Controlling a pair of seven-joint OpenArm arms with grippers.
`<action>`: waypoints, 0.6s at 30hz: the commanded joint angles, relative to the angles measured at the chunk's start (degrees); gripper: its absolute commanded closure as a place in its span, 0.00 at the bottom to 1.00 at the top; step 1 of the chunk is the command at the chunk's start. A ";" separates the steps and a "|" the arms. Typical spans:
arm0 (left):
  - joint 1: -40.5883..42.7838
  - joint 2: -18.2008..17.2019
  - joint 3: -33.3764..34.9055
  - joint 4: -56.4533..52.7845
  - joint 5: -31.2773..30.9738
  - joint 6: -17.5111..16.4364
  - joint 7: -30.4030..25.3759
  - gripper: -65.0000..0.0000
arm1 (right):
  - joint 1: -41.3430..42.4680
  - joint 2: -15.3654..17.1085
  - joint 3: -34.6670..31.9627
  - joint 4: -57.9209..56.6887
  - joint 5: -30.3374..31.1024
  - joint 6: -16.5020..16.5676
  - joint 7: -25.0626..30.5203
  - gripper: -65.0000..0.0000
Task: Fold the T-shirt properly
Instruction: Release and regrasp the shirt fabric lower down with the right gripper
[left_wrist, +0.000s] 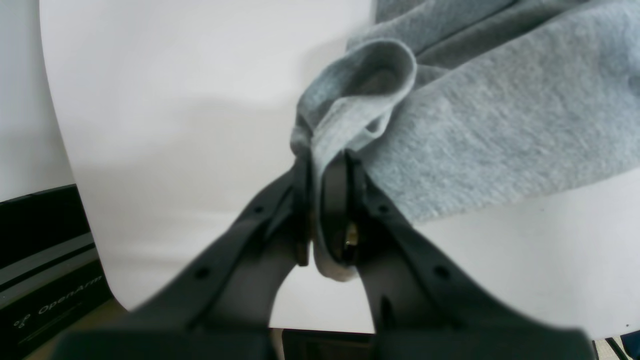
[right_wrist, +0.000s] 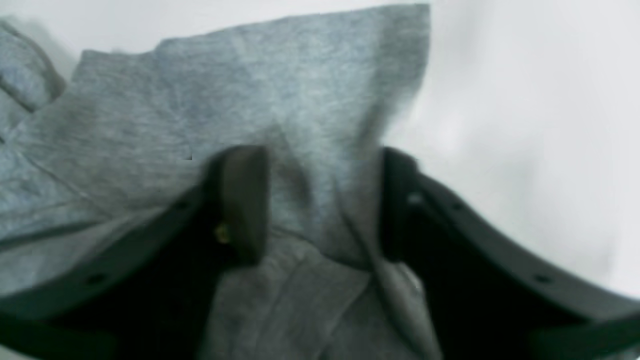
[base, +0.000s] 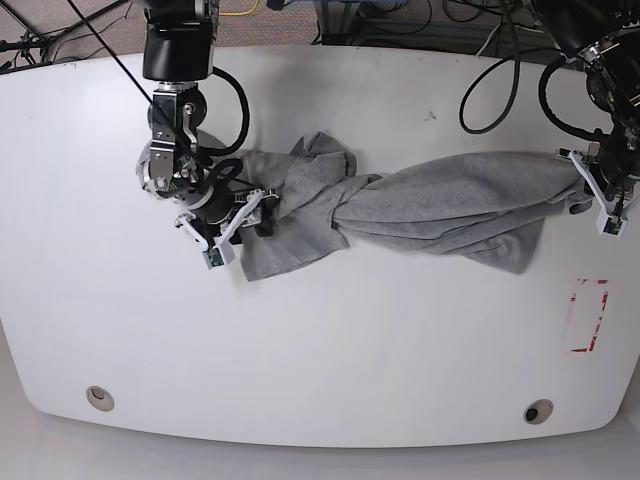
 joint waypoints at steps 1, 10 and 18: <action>-0.66 -1.04 -0.25 0.81 -0.16 -0.06 -0.82 1.00 | 1.47 0.28 0.07 0.44 0.29 0.19 0.12 0.66; -0.75 -1.04 -0.16 0.81 -0.16 -0.06 -0.82 1.00 | 1.65 0.63 0.33 0.88 0.29 0.19 -0.14 1.00; -3.21 -1.04 2.30 2.66 -0.34 -0.06 -0.91 1.00 | 0.33 1.77 2.80 12.22 0.64 0.19 -6.03 1.00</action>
